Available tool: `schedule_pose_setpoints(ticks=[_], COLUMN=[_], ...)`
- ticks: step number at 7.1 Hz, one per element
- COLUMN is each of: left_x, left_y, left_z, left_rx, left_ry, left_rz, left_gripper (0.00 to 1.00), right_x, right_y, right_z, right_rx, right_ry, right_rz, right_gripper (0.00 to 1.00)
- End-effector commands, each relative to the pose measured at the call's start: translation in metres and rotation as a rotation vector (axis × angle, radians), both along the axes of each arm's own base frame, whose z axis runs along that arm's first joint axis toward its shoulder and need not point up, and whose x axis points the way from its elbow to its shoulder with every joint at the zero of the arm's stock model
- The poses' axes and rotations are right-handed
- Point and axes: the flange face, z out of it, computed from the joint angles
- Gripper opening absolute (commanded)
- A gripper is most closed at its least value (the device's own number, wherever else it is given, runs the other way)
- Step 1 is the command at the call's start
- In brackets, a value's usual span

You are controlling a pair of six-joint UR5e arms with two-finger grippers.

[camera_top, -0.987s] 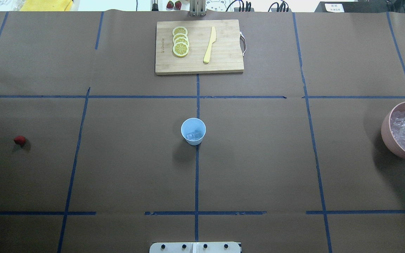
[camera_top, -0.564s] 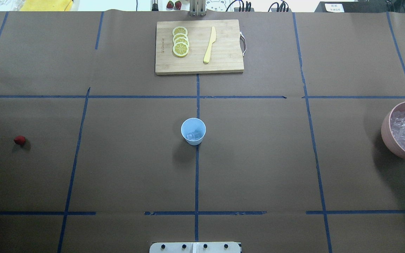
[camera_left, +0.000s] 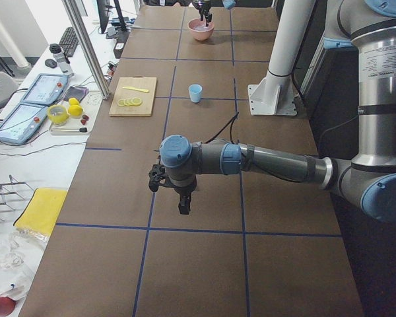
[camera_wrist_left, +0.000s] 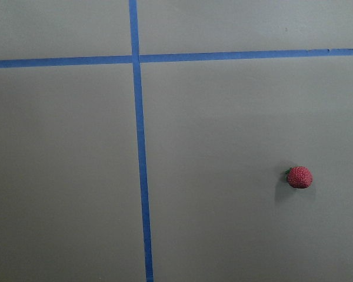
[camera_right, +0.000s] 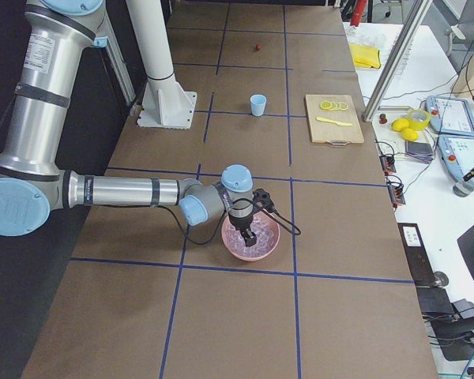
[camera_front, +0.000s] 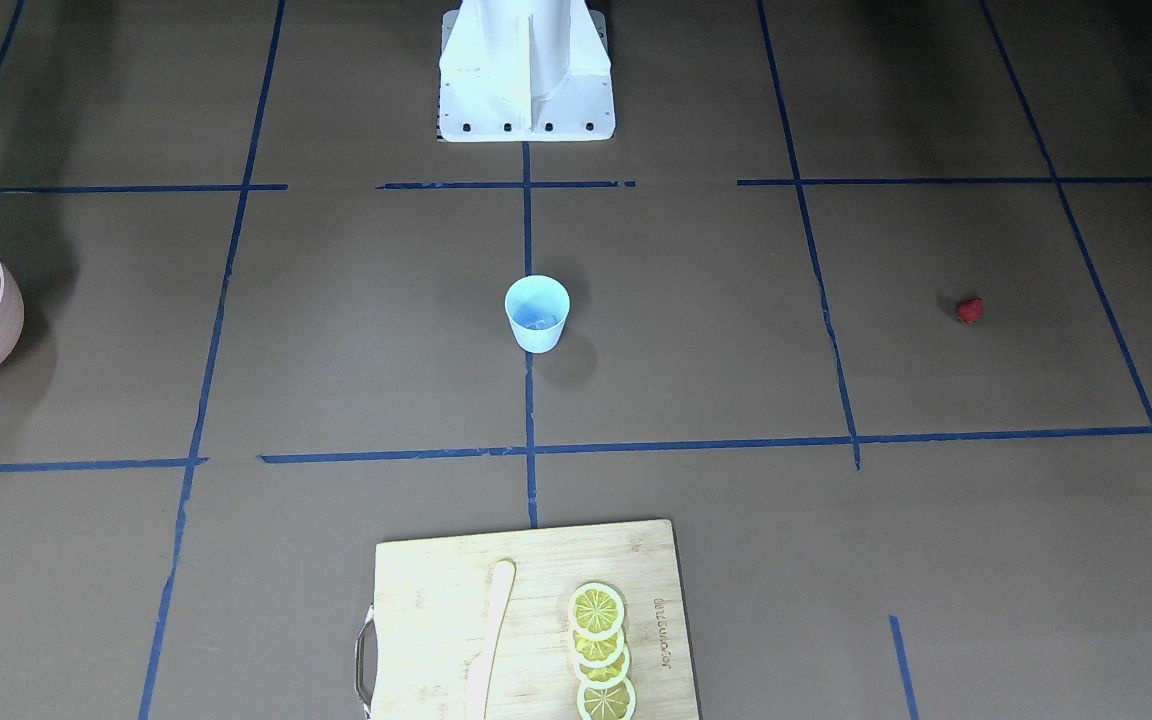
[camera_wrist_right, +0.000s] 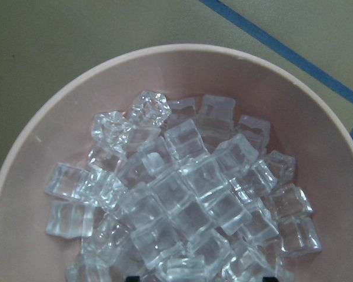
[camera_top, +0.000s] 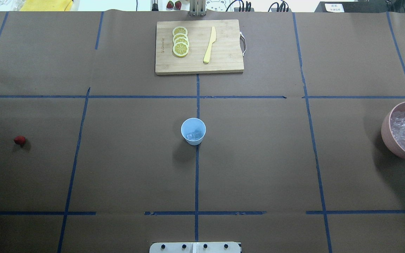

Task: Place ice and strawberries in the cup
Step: 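Grasp a third ice cube in the bowl with the right gripper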

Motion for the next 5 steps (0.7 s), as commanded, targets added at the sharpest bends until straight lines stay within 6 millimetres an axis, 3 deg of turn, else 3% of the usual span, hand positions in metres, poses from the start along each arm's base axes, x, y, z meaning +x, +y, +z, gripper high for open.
schedule_pose_setpoints(ticks=[1, 2, 3, 4, 5], left_x=[-0.0001, -0.0001, -0.0001, -0.0001, -0.0001], left_y=[-0.0005, -0.0005, -0.0005, -0.0005, 0.0001], left_z=[-0.0010, -0.0010, -0.0010, -0.0010, -0.0003], left_rx=[0.003, 0.003, 0.003, 0.003, 0.002], left_ry=[0.000, 0.000, 0.000, 0.000, 0.000], left_rz=[0.001, 0.001, 0.001, 0.001, 0.001], left_gripper=[1.00, 1.00, 1.00, 1.00, 1.00], right_x=[-0.0058, -0.0065, -0.0071, -0.0071, -0.0063], right_y=[0.0015, 0.0017, 0.0018, 0.0017, 0.0021], right_z=[0.0003, 0.0003, 0.0003, -0.0005, -0.0007], right_rx=[-0.002, -0.001, 0.003, 0.005, 0.006], right_ry=[-0.001, -0.001, 0.000, -0.001, 0.000], right_rz=[-0.014, -0.016, -0.023, -0.024, -0.023], right_gripper=[0.68, 0.59, 0.28, 0.11, 0.06])
